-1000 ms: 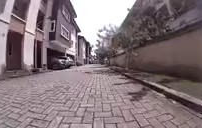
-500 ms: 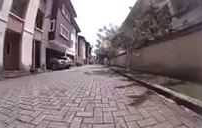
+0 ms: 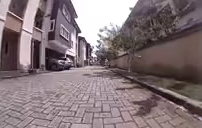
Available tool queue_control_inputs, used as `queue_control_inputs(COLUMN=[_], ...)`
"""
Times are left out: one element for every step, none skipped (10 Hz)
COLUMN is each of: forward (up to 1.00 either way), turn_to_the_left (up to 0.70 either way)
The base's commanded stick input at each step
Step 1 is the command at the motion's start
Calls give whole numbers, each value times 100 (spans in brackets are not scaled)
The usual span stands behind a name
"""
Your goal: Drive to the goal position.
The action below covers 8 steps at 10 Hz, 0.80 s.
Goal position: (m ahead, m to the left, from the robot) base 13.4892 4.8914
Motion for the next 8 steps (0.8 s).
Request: queue_control_inputs(forward=[50,50,50,50,50,50,50,50], turn_to_the_left=[0,0,0,0,0,0,0,0])
